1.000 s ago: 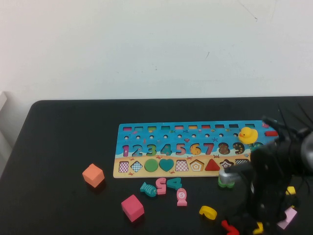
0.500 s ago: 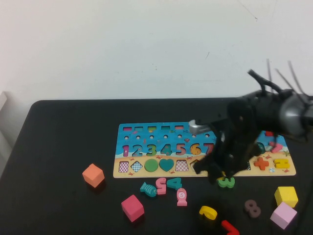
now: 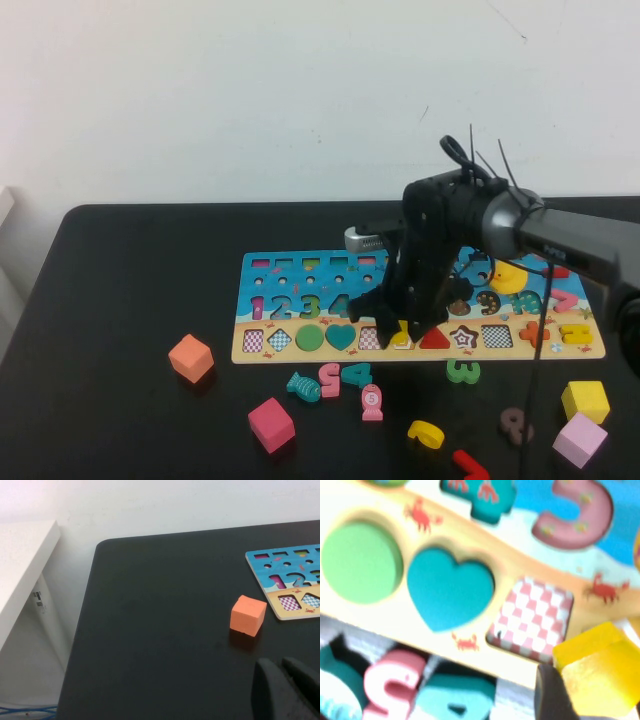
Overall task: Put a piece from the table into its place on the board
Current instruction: Place the "Pentagon" into the hole of the Pentagon
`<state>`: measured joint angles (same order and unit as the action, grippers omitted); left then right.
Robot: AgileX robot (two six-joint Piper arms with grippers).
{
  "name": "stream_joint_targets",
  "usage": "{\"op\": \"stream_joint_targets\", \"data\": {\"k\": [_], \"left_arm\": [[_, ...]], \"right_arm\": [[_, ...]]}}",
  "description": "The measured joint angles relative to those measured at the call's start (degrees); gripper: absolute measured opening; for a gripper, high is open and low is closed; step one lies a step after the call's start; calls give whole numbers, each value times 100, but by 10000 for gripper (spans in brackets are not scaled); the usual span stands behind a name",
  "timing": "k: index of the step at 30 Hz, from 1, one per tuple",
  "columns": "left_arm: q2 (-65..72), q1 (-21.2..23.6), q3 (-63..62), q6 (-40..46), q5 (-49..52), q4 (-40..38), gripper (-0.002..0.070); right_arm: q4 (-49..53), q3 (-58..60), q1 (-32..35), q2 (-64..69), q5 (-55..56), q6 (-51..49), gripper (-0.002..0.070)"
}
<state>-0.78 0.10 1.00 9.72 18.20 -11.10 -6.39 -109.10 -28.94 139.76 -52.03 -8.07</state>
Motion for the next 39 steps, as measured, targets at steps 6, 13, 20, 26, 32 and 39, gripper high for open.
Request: {"op": "stream_joint_targets", "data": {"k": [6,13,20,26,32,39], "left_arm": [[0,0,0,0,0,0,-3],[0,0,0,0,0,0,-3],[0,0,0,0,0,0,-3],[0,0,0,0,0,0,-3],[0,0,0,0,0,0,-3],[0,0,0,0,0,0,-3]], "right_arm": [[0,-427,0,270,-192,-194,358],[50,-440,0,286,-298,-377,358],[-304,-444,0,290,-172,-337,358],[-106,-444,0,299,-303,-251,358],[181,-444,0,299,-630,-485,358],[256,-444,0,299,-527,-741,358]]}}
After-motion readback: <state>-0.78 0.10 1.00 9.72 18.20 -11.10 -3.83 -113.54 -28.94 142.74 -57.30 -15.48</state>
